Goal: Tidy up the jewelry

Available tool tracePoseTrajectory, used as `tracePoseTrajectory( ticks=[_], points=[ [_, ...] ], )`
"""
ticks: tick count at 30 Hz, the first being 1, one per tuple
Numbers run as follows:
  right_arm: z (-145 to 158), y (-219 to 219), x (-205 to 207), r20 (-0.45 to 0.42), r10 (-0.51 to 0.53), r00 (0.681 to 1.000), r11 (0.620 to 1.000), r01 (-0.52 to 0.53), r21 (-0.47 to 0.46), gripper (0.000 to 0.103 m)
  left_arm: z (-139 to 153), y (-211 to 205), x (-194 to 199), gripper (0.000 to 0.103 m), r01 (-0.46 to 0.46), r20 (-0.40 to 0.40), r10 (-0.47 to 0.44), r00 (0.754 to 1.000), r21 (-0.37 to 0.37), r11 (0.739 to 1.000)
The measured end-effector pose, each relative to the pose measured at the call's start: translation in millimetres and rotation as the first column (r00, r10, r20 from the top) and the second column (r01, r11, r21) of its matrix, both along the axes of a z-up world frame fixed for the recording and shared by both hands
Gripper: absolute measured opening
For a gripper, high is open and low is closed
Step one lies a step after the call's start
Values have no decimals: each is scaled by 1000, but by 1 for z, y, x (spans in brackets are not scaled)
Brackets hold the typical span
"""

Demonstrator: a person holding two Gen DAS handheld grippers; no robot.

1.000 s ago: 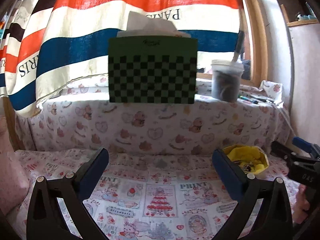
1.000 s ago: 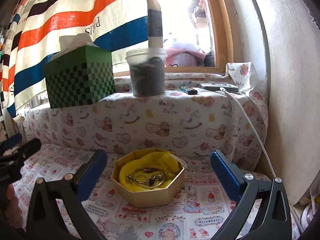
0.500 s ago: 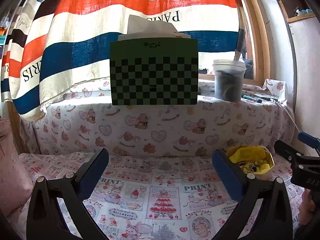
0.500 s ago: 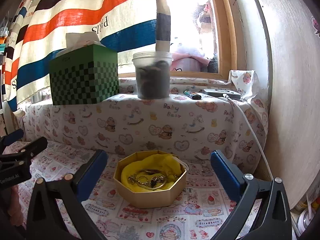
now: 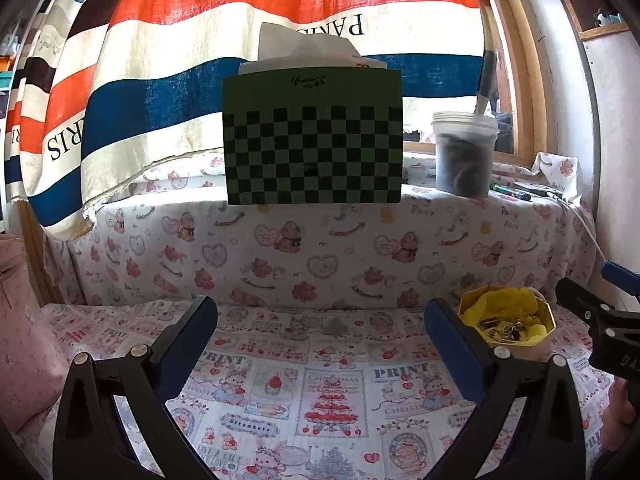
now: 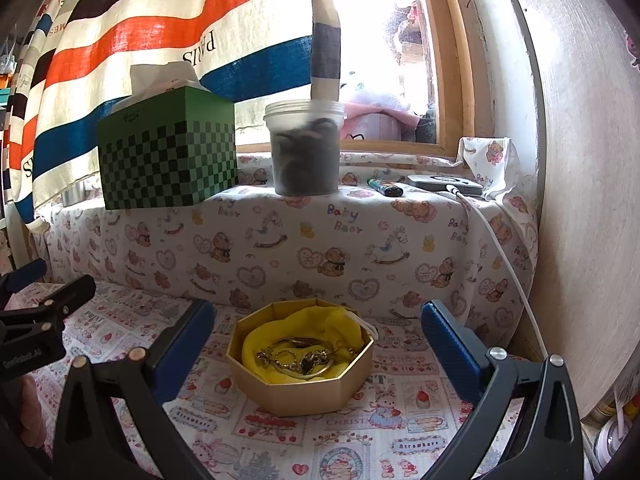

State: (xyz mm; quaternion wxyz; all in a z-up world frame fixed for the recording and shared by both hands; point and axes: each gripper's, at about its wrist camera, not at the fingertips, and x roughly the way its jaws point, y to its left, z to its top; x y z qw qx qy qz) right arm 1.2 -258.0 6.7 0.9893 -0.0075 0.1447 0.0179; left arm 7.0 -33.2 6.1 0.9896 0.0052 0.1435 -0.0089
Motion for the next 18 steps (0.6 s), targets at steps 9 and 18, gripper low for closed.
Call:
tracePoseTrajectory(
  ticks=[9, 18],
  points=[
    [0, 0, 1, -2, -2, 1000, 1000, 2, -1, 103, -1, -2, 2, 103, 17, -9, -17, 1000, 9, 1000],
    [0, 1, 1, -6, -2, 1000, 1000, 2, -1, 103, -1, -3, 3, 103, 10, -15, -10, 1000, 20, 1000]
  ],
)
